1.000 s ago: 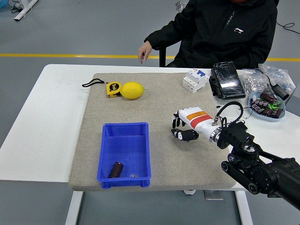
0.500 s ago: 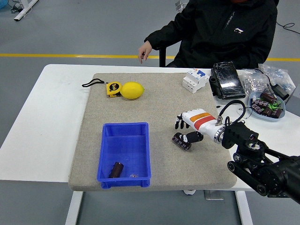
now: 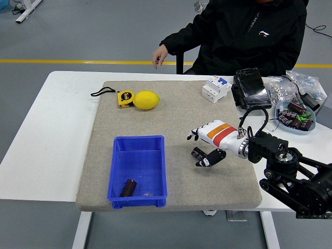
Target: Pick up the battery,place it into the box
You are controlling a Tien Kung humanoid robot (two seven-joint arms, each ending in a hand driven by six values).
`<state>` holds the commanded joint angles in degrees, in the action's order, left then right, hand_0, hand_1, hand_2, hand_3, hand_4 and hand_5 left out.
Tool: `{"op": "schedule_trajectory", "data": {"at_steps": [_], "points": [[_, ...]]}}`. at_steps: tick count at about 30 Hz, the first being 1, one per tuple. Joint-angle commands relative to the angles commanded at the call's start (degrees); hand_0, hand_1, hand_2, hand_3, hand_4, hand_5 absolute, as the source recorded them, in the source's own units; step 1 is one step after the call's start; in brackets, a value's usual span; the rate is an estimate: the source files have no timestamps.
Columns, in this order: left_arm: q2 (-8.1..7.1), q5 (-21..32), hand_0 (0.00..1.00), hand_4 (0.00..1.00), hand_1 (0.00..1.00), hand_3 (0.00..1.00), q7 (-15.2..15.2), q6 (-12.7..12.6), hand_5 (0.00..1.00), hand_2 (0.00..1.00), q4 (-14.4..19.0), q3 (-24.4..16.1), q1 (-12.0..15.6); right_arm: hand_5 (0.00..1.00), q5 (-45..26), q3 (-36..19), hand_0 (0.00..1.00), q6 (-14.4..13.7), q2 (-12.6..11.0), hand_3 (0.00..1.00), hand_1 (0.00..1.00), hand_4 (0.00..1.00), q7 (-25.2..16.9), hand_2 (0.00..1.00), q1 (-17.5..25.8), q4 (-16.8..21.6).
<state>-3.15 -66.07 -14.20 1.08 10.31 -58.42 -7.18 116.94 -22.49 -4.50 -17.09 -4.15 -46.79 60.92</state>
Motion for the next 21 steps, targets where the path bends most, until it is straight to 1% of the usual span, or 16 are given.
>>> {"op": "schedule_trajectory", "data": {"at_steps": [3, 7, 11, 12, 15, 21], "points": [[0.01, 0.2, 0.853, 0.731, 0.832, 0.656, 0.0, 0.0, 0.681, 0.845, 0.0, 0.3, -0.1, 0.342, 1.1, 3.8, 0.564, 0.2, -0.6, 0.805, 0.628, 0.953, -0.6, 0.696, -2.3, -0.3], [0.06, 0.6, 0.851, 0.728, 0.83, 0.656, -0.1, 0.0, 0.678, 0.845, 0.0, 0.7, -0.2, 0.331, 2.5, 8.1, 0.563, 0.0, -0.4, 0.802, 0.628, 0.94, -1.3, 0.699, -5.2, -2.2], [0.13, 0.7, 0.851, 0.728, 0.83, 0.656, -0.1, 0.0, 0.678, 0.845, 0.0, 0.9, -0.3, 0.331, 3.1, 9.8, 0.563, -0.2, -0.1, 0.802, 0.628, 0.94, -1.7, 0.699, -6.5, -3.6], [0.14, 0.8, 0.85, 0.727, 0.829, 0.657, 0.0, 0.0, 0.677, 0.844, 0.0, 1.0, -0.4, 0.357, 3.2, 10.3, 0.558, -0.3, 0.0, 0.797, 0.625, 0.96, -1.9, 0.697, -6.9, -4.2], [0.19, 1.0, 0.85, 0.727, 0.829, 0.657, 0.0, 0.0, 0.677, 0.844, 0.0, 1.3, -0.4, 0.357, 3.5, 11.2, 0.558, -0.4, 0.1, 0.797, 0.625, 0.96, -2.3, 0.697, -7.7, -5.5], [0.23, 1.0, 0.848, 0.726, 0.83, 0.657, 0.0, 0.0, 0.677, 0.843, 0.0, 1.4, -0.6, 0.362, 4.0, 12.7, 0.549, -0.9, -0.1, 0.792, 0.62, 0.957, -2.8, 0.689, -8.8, -6.5]]}}
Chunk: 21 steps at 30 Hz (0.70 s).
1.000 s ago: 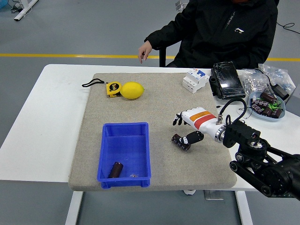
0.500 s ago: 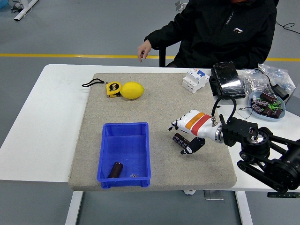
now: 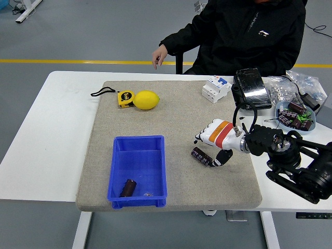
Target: Pick up the battery,place it into the box
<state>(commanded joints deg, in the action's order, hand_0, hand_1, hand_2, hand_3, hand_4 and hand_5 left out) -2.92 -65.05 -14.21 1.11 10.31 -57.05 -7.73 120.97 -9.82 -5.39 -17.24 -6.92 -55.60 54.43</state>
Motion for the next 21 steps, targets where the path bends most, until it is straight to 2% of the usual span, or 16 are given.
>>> {"op": "schedule_trajectory", "data": {"at_steps": [20, 21], "points": [[0.27, -1.5, 0.847, 0.725, 0.829, 0.656, -0.1, 0.1, 0.677, 0.842, 0.0, -1.1, -0.2, 0.364, 0.2, 2.3, 0.529, -1.8, 0.9, 0.769, 0.606, 0.942, -0.3, 0.683, 0.2, -0.5], [0.28, -1.5, 0.847, 0.725, 0.829, 0.656, -0.1, 0.1, 0.677, 0.842, 0.0, -1.1, -0.2, 0.336, 0.0, 2.4, 0.488, -2.0, 1.0, 0.619, 0.531, 0.847, -0.3, 0.615, 0.2, -0.7]]}}
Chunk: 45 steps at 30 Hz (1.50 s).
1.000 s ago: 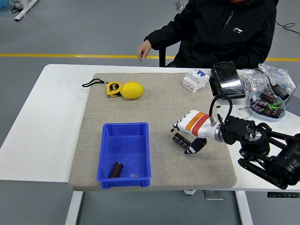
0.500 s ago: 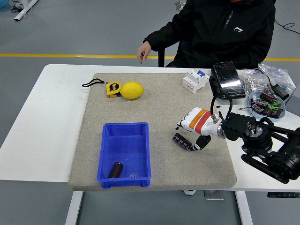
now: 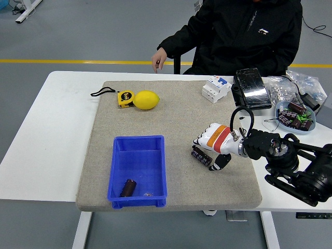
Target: Pick up the battery,place it into the box
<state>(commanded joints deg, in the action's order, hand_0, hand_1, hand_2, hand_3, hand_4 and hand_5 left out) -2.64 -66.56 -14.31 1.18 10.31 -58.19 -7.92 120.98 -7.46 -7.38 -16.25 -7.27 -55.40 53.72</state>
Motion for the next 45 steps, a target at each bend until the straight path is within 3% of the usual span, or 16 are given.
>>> {"op": "schedule_trajectory", "data": {"at_steps": [5, 6, 11, 12, 20, 30, 37, 45], "points": [[0.04, -0.1, 0.847, 0.725, 0.829, 0.656, 0.0, 0.0, 0.677, 0.842, 0.0, 0.0, -0.1, 0.336, -0.9, 0.0, 0.488, 0.1, 0.3, 0.619, 0.531, 0.847, -0.1, 0.615, 0.0, -1.0], [0.04, -0.1, 0.847, 0.725, 0.829, 0.657, 0.0, 0.0, 0.677, 0.842, 0.0, -0.1, -0.1, 0.327, -1.1, 0.0, 0.447, 0.1, 0.3, 0.587, 0.493, 0.812, -0.2, 0.574, 0.0, -1.2], [0.05, -0.3, 0.847, 0.725, 0.829, 0.657, 0.0, 0.0, 0.677, 0.842, 0.0, -0.1, -0.1, 0.327, -1.6, 0.2, 0.447, -0.7, 0.2, 0.587, 0.493, 0.812, -0.5, 0.574, 0.1, -1.3], [0.06, -0.4, 0.847, 0.726, 0.829, 0.656, 0.0, 0.0, 0.678, 0.842, 0.0, -0.2, -0.1, 0.32, -1.7, 0.2, 0.402, -0.8, 0.2, 0.552, 0.46, 0.787, -0.6, 0.533, 0.1, -1.3], [0.03, -0.5, 0.846, 0.726, 0.829, 0.657, 0.0, 0.1, 0.678, 0.843, 0.0, -0.2, -0.1, 0.305, -2.3, 0.1, 0.363, -2.1, 0.0, 0.514, 0.432, 0.762, -1.1, 0.499, 0.1, -1.0], [-0.02, -0.6, 0.844, 0.725, 0.829, 0.657, 0.0, 0.1, 0.677, 0.841, 0.0, -0.6, 0.1, 0.3, -3.2, -6.1, 0.364, -2.0, -1.2, 0.512, 0.433, 0.745, 0.5, 0.499, 0.6, 4.7], [-0.14, -0.4, 0.845, 0.726, 0.827, 0.655, -0.2, 0.1, 0.679, 0.841, 0.0, -0.3, 0.2, 0.29, -5.4, -13.2, 0.369, -1.9, 2.2, 0.511, 0.441, 0.732, 3.6, 0.508, 2.8, 12.2], [-0.4, 0.8, 0.845, 0.725, 0.829, 0.655, -0.2, 0.1, 0.678, 0.84, 0.0, 0.8, 0.3, 0.287, -4.8, -11.8, 0.372, -0.5, 6.5, 0.522, 0.472, 0.739, 7.4, 0.53, 2.9, 17.7]]}}
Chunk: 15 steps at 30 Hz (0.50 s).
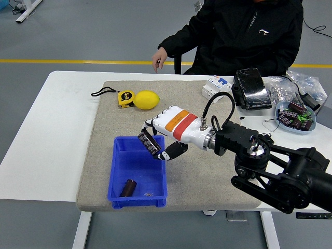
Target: Pick up the battery,place it into the box
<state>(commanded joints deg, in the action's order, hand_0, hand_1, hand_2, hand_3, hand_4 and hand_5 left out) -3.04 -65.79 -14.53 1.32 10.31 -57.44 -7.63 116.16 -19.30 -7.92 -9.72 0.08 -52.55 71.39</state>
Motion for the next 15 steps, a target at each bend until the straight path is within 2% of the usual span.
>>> {"op": "schedule_trajectory", "data": {"at_steps": [2, 3, 8, 9, 14, 15], "points": [[-0.05, 0.2, 0.845, 0.725, 0.829, 0.655, 0.0, 0.0, 0.678, 0.84, 0.0, 0.2, 0.0, 0.287, 0.6, 1.3, 0.372, 0.8, 0.9, 0.522, 0.472, 0.739, 0.9, 0.53, -0.3, 0.5], [-0.09, 0.4, 0.845, 0.724, 0.827, 0.656, 0.0, 0.0, 0.674, 0.84, 0.0, 0.4, 0.0, 0.318, 1.1, 2.2, 0.429, 1.6, 1.5, 0.615, 0.577, 0.825, 1.7, 0.64, -0.4, 0.7], [-0.22, 0.7, 0.845, 0.724, 0.827, 0.656, -0.1, 0.0, 0.674, 0.84, 0.0, 0.8, -0.1, 0.318, 2.7, 4.7, 0.429, 3.3, 3.1, 0.615, 0.577, 0.825, 2.8, 0.64, -1.2, 1.0], [-0.25, 0.7, 0.845, 0.725, 0.826, 0.653, -0.1, 0.0, 0.677, 0.84, 0.0, 0.8, -0.1, 0.386, 3.0, 4.8, 0.557, 3.5, 3.1, 0.82, 0.668, 0.998, 2.8, 0.756, -1.3, 1.0], [-0.36, 0.8, 0.845, 0.725, 0.826, 0.653, -0.1, -0.1, 0.677, 0.84, 0.0, 0.9, -0.2, 0.386, 3.4, 4.3, 0.557, 3.7, 3.0, 0.82, 0.668, 0.998, 2.5, 0.756, -1.6, 1.1], [-0.38, 0.7, 0.846, 0.724, 0.825, 0.656, -0.1, -0.1, 0.675, 0.84, 0.0, 0.9, -0.2, 0.412, 3.4, 4.1, 0.637, 3.5, 3.0, 0.913, 0.721, 0.998, 2.3, 0.844, -1.7, 1.0]]}}
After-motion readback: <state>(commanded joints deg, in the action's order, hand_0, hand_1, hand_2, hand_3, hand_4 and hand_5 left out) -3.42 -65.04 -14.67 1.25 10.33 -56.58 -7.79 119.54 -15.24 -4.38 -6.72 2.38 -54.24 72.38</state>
